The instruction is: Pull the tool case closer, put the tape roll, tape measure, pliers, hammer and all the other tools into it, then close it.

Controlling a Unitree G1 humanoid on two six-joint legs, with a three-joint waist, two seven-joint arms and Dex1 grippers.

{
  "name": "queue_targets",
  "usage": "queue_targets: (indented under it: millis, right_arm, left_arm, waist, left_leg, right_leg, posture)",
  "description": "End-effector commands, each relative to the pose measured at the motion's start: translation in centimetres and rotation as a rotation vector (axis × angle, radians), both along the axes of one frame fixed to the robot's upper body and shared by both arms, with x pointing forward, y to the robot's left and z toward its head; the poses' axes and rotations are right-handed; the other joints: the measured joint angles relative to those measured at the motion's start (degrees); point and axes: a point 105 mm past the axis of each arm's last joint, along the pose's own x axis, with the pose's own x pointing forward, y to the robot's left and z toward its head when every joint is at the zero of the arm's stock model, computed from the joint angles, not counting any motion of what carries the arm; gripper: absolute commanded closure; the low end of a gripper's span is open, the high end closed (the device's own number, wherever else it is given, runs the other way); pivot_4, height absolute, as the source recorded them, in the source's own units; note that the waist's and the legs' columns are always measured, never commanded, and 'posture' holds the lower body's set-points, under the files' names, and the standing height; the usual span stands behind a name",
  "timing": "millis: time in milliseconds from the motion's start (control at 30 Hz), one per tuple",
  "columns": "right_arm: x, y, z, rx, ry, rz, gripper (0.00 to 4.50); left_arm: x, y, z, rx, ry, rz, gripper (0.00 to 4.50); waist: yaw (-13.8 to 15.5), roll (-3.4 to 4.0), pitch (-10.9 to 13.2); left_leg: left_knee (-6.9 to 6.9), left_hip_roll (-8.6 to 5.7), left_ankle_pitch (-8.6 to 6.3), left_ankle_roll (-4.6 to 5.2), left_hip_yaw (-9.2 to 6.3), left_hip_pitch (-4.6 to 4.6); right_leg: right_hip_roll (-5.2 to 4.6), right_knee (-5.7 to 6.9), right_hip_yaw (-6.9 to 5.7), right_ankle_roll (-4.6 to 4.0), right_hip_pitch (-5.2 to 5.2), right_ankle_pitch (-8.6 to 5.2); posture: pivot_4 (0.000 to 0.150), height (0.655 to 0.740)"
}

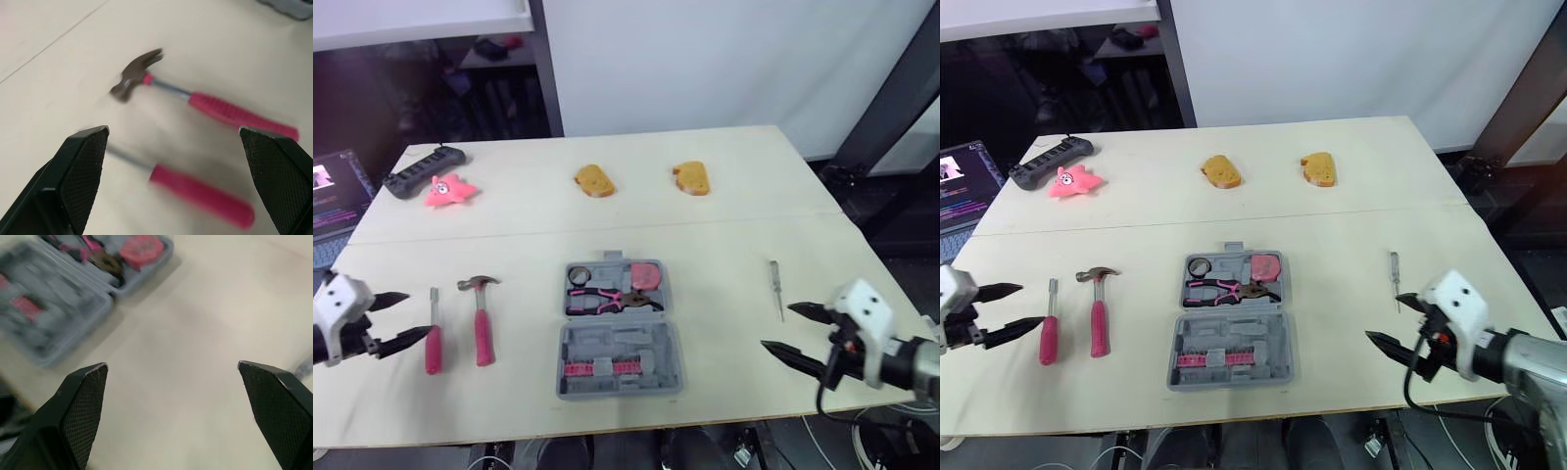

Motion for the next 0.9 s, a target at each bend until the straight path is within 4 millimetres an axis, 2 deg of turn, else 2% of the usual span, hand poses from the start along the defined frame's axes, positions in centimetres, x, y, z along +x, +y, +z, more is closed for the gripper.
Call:
queue_targets:
  millis: [33, 167, 233, 467, 600, 633, 733, 800, 900]
  right_arm:
    - [-2.2, -2.8, 0.4, -0.029, -0.007, -0.055, 0.0]
    - [-3.2, -5.7, -0.5, -0.091, -0.006, -0.141, 0.0]
    - [-3.4, -6.5, -0.9, -0.099, -0.013, -0.165, 0.0]
    - [-3.3, -7.2, -1.9, -0.091, -0.016, -0.172, 0.0]
    - [-3.0, -7.1, -2.2, -0.089, -0.018, -0.172, 0.0]
    - [-2.7, -6.9, -2.2, -0.085, -0.022, -0.174, 0.0]
    - [-1.7, -5.1, -2.2, -0.04, -0.018, -0.203, 0.0]
    - [-0.9, -4.1, -2.3, -0.022, -0.023, -0.233, 0.0]
    - [1.9, -3.6, -2.9, -0.028, -0.051, -0.434, 0.0]
  left_arm:
    - [-2.3, 4.1, 0.5, 0.058, -0.017, 0.165, 0.04]
    - [-4.5, 6.1, -0.6, 0.099, 0.012, 0.259, 0.04]
    - [-5.1, 6.7, -0.8, 0.104, 0.009, 0.293, 0.04]
    - [-4.9, 6.1, -1.1, 0.085, 0.003, 0.259, 0.04]
    - [-4.2, 5.0, -1.5, 0.08, -0.004, 0.207, 0.04]
    - [-3.7, 4.3, -1.6, 0.066, -0.01, 0.18, 0.04]
    - [-1.9, 0.2, -2.5, 0.011, -0.01, 0.018, 0.04]
    - [-1.5, -2.0, -2.9, -0.009, 0.004, -0.062, 0.04]
    - [-0.2, -7.7, -3.0, -0.072, 0.0, -0.253, 0.04]
  waist:
    - [0.0, -0.22, 0.0]
    - [0.06, -0.36, 0.0]
    - [0.11, -0.38, 0.01]
    - [0.28, -0.39, 0.04]
    - [0.24, -0.38, 0.04]
    - [0.24, -0.35, 0.04]
    - [0.34, -0.27, 0.03]
    - [0.33, -0.3, 0.02]
    - [0.1, -0.44, 0.0]
  left_leg:
    - [-0.02, 0.04, 0.0, 0.0, 0.0, 0.04]
    - [-0.02, 0.06, 0.0, -0.01, 0.07, 0.1]
    - [-0.04, 0.06, -0.01, -0.02, 0.15, 0.26]
    - [-0.1, 0.09, -0.01, -0.02, 0.17, 0.4]
    - [-0.1, 0.09, -0.01, -0.02, 0.21, 0.5]
    - [-0.11, 0.09, -0.01, -0.02, 0.21, 0.5]
    - [-0.1, 0.09, -0.01, -0.02, 0.23, 0.53]
    - [-0.1, 0.12, -0.01, -0.03, 0.23, 0.54]
    - [-0.09, 0.16, -0.01, -0.03, 0.19, 0.54]
  right_leg:
    - [0.04, 0.0, -0.01, 0.01, 0.03, -0.01]
    - [-0.01, -0.01, 0.03, -0.03, 0.07, -0.03]
    - [-0.04, -0.01, 0.09, -0.04, 0.18, -0.05]
    - [-0.03, 0.0, 0.11, -0.06, 0.3, -0.04]
    - [-0.04, 0.0, 0.15, -0.06, 0.37, -0.04]
    - [-0.04, 0.0, 0.16, -0.06, 0.37, -0.04]
    - [-0.07, 0.0, 0.2, -0.06, 0.42, -0.03]
    - [-0.08, 0.01, 0.23, -0.06, 0.43, -0.02]
    - [-0.01, 0.03, 0.23, 0.01, 0.43, 0.02]
  posture:
    - [0.15, 0.74]
    - [0.15, 0.74]
    - [0.15, 0.74]
    - [0.15, 0.74]
    - [0.15, 0.74]
    - [0.15, 0.74]
    - [0.15, 0.74]
    - [0.15, 0.74]
    - [0.15, 0.74]
